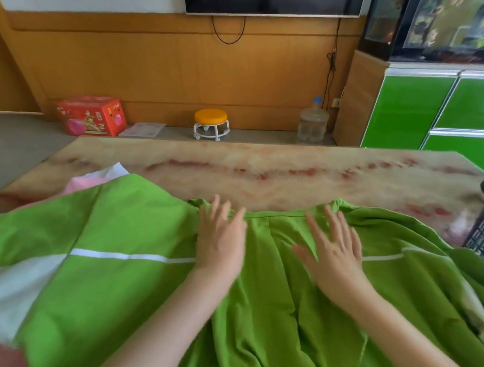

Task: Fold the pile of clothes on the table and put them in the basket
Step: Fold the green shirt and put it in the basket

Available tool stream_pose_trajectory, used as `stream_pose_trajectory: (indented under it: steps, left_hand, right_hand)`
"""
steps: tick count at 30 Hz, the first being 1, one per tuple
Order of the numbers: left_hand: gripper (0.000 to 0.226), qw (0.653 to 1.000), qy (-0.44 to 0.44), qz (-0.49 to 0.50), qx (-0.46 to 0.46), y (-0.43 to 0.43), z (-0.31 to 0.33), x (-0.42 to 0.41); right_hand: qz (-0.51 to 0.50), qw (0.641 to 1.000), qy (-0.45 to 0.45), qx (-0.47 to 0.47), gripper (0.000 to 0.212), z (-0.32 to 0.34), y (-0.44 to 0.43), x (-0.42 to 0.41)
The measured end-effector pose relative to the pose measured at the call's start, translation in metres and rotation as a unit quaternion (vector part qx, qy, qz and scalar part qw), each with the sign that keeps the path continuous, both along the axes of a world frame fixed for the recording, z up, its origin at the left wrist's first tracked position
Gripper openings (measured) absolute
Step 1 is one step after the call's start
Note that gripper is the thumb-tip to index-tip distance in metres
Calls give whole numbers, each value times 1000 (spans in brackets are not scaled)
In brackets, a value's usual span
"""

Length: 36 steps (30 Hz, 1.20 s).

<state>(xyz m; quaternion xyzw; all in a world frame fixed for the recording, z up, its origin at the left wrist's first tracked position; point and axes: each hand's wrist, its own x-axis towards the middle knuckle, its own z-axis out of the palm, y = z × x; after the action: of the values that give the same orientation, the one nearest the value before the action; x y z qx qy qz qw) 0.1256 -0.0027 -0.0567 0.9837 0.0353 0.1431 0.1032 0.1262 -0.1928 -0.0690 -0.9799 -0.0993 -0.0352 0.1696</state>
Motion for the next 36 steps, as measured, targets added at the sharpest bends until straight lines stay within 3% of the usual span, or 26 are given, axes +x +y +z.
stream_pose_trajectory:
  steps: [3,4,7,11,16,18,19,21,23,26,27,30,34,36]
  left_hand:
    - [76,989,76,-130,2,-19,-16,-78]
    - [89,984,105,-145,-1,-18,-29,-99]
    - [68,981,133,-140,37,-8,-67,-131]
    - [65,972,193,-130,33,-14,-71,-130]
    - [64,978,170,-112,47,-23,-42,-139]
    - [51,984,144,-101,10,-21,-20,-150]
    - [49,988,116,-97,-11,-16,-10,-159]
    - [43,995,-4,-71,-63,8,10,-174]
    - [38,984,-96,-65,-133,45,29,-191]
    - [23,963,-190,13,-189,113,56,-211]
    - [22,956,-193,59,-211,135,62,-220]
    - [31,943,-179,164,-229,188,69,-250]
    - [68,900,-101,286,-313,230,58,-288]
    - [71,854,-55,300,-421,244,47,-300]
  right_hand:
    - [124,988,74,-64,94,-12,1,-74]
    - [144,983,59,-96,99,-26,-1,-94]
    - [115,986,38,-112,79,-56,-5,-119]
    - [132,984,86,-88,103,-52,-3,-118]
    - [91,980,150,-98,104,-45,-4,-126]
    - [71,981,135,-116,115,-20,3,-133]
    - [74,988,86,-106,119,-16,5,-135]
    - [69,991,96,-60,122,0,14,-147]
    - [99,992,72,-28,120,15,33,-157]
    - [148,982,113,30,125,34,71,-175]
    - [165,978,121,47,119,41,86,-179]
    - [199,969,106,99,70,57,126,-190]
    - [246,960,61,123,60,70,176,-203]
    - [274,951,47,134,58,77,199,-212]
